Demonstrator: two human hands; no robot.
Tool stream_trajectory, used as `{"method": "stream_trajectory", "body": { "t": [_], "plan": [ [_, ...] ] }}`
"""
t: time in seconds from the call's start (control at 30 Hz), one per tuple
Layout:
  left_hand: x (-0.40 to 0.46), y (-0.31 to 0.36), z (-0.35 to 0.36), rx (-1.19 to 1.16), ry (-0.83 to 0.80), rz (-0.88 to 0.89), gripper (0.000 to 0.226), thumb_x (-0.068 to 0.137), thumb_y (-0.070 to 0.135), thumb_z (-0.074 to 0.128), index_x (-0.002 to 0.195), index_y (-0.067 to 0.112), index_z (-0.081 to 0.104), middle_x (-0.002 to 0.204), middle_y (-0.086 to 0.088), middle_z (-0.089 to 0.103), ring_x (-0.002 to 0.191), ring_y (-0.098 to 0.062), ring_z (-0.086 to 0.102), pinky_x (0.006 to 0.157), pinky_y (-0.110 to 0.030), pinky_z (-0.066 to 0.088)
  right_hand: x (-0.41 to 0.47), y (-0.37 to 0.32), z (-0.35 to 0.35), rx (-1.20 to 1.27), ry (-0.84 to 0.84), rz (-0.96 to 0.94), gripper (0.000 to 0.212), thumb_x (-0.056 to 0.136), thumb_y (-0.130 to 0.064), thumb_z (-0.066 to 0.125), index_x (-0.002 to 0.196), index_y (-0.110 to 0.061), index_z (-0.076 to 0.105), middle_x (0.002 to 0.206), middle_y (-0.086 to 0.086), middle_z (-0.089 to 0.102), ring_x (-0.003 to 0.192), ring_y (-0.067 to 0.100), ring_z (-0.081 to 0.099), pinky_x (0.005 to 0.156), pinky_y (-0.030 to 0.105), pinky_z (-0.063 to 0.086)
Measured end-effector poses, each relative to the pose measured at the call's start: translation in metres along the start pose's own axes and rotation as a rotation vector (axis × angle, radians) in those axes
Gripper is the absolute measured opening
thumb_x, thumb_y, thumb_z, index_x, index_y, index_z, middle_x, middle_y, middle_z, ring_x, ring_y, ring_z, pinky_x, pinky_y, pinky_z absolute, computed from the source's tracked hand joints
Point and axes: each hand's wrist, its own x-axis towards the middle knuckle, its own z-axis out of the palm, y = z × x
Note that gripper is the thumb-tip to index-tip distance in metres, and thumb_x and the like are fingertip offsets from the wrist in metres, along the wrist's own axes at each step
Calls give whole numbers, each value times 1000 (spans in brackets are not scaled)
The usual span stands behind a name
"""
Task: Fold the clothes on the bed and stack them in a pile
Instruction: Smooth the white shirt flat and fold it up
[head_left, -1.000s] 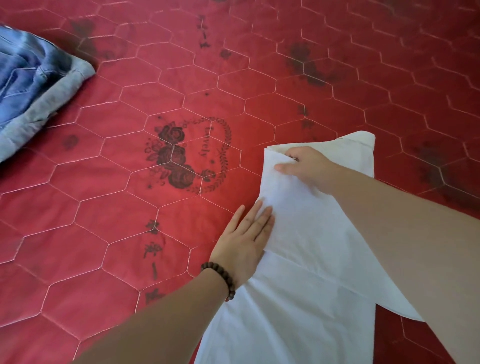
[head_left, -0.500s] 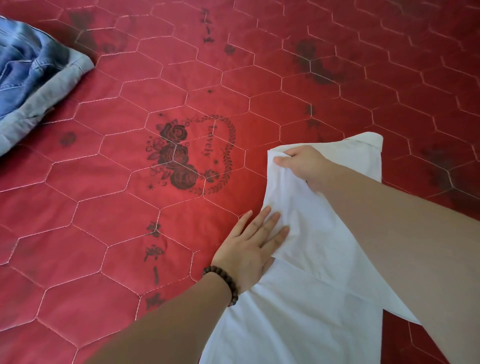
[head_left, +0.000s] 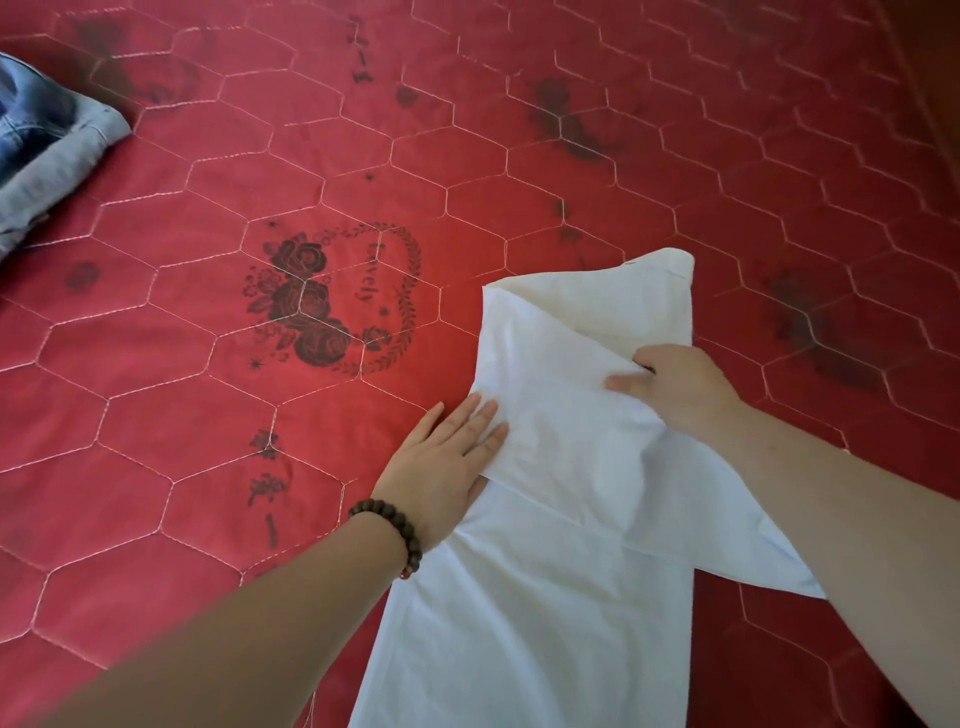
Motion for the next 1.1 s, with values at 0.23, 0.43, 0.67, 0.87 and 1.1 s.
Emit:
{"method": "stream_trajectory", "body": {
  "t": [0.23,0.43,0.67,0.87,1.1],
  "plan": [
    [0,7,-17,99,-38,-14,56,102,39,17,155,23,10,163,2,1,148,-19,-17,115,-40,-20,-39,44,7,55,78,116,41,81,-57,65,70,-20,50,66,-3,55,72,24,56,73,41,40],
    [0,8,-24,123,-91,8,76,91,53,-9,154,20,16,162,-2,8,145,-18,-16,118,-43,-15,-53,78,-5,-9,104,128,45,74,-67,61,88,-25,57,91,-6,55,94,21,53,89,49,44],
    [14,53,-38,18,34,24,81,94,60,11,137,3,50,151,-14,39,149,-29,13,121,-50,7,-75,120,-8,-350,90,282,58,72,-76,57,94,-23,51,97,-4,52,106,26,47,95,48,34],
    [54,113,-10,-114,-137,82,74,95,61,14,152,25,-16,158,-1,-27,145,-22,-26,119,-44,-12,-89,137,-13,-87,45,263,52,80,-63,61,70,-16,43,62,-2,50,63,20,52,57,34,35],
    [55,137,1,12,-126,-84,71,93,58,5,148,24,-25,153,-3,-35,142,-27,-31,115,-56,-15,-123,162,-27,-286,187,188,30,88,-38,64,110,-18,59,110,4,54,105,26,49,90,41,36]
  ]
}}
